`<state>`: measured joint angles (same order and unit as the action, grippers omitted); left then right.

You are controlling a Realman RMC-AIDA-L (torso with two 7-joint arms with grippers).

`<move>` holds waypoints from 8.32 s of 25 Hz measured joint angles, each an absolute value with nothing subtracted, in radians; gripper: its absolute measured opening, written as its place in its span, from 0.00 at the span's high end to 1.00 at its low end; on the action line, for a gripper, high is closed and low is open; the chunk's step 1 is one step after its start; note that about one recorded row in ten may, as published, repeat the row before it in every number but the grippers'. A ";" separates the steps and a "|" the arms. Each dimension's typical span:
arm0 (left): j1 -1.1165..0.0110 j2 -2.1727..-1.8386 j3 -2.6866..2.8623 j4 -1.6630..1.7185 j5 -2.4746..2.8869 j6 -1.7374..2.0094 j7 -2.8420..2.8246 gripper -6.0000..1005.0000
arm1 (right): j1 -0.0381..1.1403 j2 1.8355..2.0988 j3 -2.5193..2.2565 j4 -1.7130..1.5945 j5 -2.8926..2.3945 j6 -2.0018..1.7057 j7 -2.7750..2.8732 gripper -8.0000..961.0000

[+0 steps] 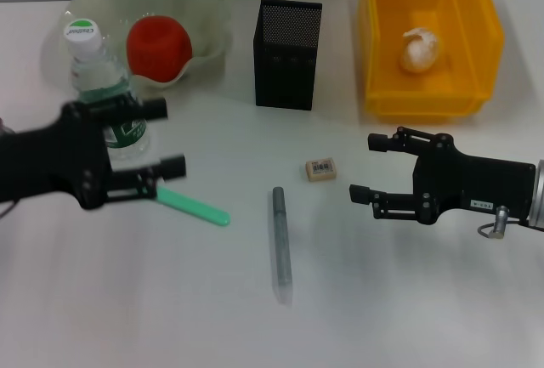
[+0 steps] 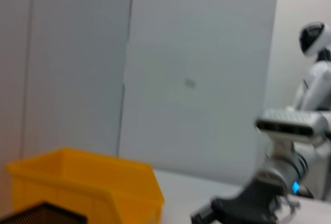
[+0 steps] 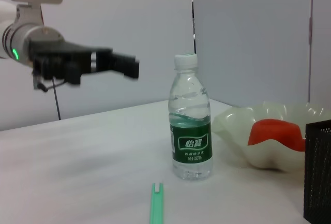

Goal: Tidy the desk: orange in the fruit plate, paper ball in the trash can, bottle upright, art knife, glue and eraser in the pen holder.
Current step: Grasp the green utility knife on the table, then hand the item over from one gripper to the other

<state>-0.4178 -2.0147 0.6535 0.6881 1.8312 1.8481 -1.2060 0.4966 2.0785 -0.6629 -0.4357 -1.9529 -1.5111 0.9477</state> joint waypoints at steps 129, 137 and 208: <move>-0.807 -2.078 1.417 0.955 2.741 1.451 -1.338 0.66 | 0.529 2.086 -0.654 -0.362 -2.014 -1.403 1.037 0.14; -0.822 -2.079 1.439 0.938 2.751 1.441 -1.363 0.71 | 0.528 2.086 -0.654 -0.360 -2.014 -1.397 1.034 0.14; -0.640 -2.070 1.029 0.715 1.924 1.633 -1.459 0.83 | 0.453 2.082 -0.650 -0.437 -1.928 -1.534 0.789 0.14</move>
<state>-0.6398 -2.0701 1.0285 0.7145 1.9240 1.6326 -1.4592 0.4528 2.0823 -0.6497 -0.4374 -1.9276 -1.5339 0.7885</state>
